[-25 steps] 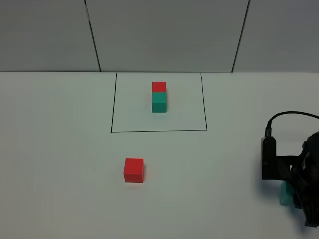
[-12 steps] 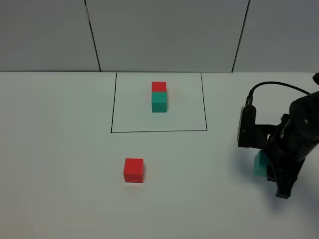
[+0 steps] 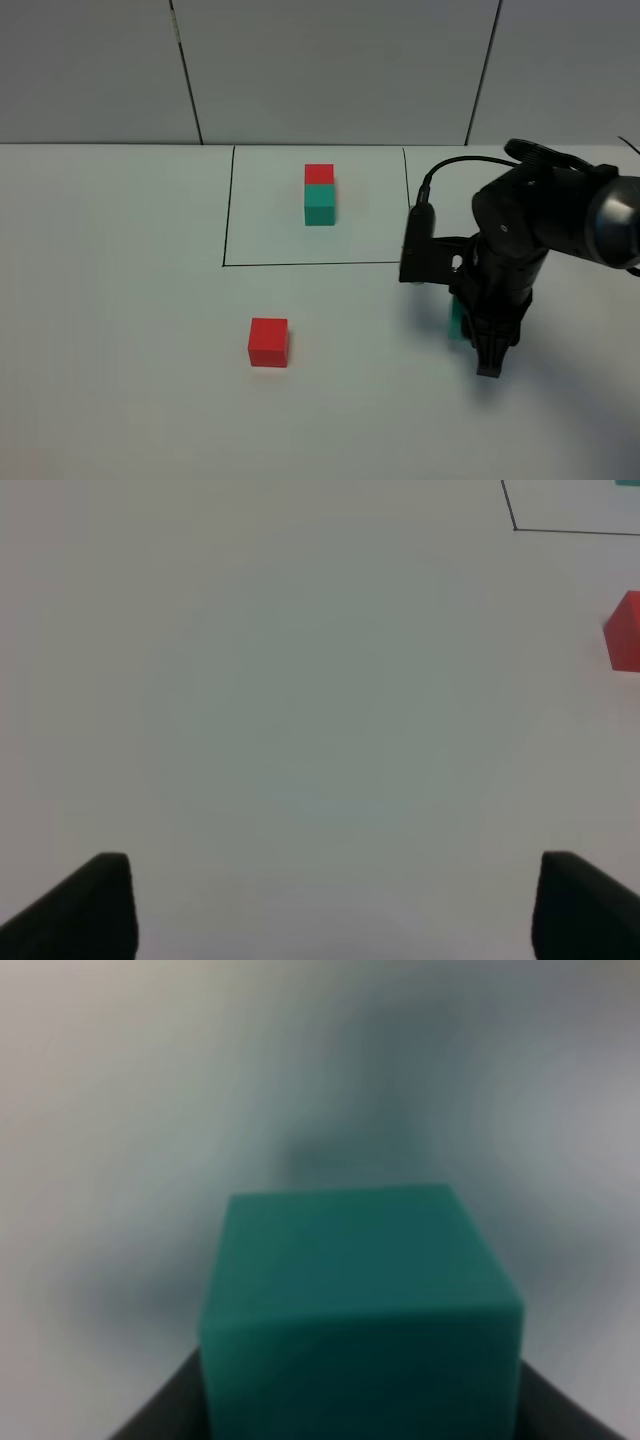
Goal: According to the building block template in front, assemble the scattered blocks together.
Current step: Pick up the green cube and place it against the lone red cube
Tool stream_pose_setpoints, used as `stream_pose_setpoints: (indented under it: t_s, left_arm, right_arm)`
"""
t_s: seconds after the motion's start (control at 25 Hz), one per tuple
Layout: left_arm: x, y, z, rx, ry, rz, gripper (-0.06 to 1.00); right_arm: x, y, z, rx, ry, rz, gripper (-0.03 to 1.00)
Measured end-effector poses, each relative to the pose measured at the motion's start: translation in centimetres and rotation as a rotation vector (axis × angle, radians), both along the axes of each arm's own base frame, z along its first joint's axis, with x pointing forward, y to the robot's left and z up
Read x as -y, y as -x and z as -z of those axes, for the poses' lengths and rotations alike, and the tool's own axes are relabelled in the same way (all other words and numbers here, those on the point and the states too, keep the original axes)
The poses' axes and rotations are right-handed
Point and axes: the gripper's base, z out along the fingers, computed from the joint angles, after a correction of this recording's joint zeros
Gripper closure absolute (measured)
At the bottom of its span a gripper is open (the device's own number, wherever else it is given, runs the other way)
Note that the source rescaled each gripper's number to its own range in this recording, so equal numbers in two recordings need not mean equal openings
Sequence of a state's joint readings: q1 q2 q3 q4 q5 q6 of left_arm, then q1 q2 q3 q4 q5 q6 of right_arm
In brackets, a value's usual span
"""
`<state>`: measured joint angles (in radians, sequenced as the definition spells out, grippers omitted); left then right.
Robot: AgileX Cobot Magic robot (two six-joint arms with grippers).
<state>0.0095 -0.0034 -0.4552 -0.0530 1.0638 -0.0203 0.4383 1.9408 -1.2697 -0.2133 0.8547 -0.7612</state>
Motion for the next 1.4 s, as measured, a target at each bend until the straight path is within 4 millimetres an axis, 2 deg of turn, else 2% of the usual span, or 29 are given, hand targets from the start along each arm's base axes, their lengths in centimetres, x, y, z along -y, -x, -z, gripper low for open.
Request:
stream_pose_setpoints:
  t_s: [0.4,0.8,1.16,1.4]
  left_arm:
    - [0.0,0.0,0.0,0.0,0.0,0.0,0.04]
    - [0.0,0.0,0.0,0.0,0.0,0.0,0.04]
    - [0.0,0.0,0.0,0.0,0.0,0.0,0.04]
    - [0.0,0.0,0.0,0.0,-0.001,0.001,0.04]
  right_arm:
    - [-4.1,-0.5,0.5,-0.054,0.022,-0.007,0.96]
    - [-6.4,0.0,1.1,-0.055,-0.064,-0.05,0.96]
    - [-8.3,0.7,2.4,-0.092,-0.076,-0.078,0.96]
    - [-9.5,0.0,3.6,-0.125,-0.071,-0.076,0.96]
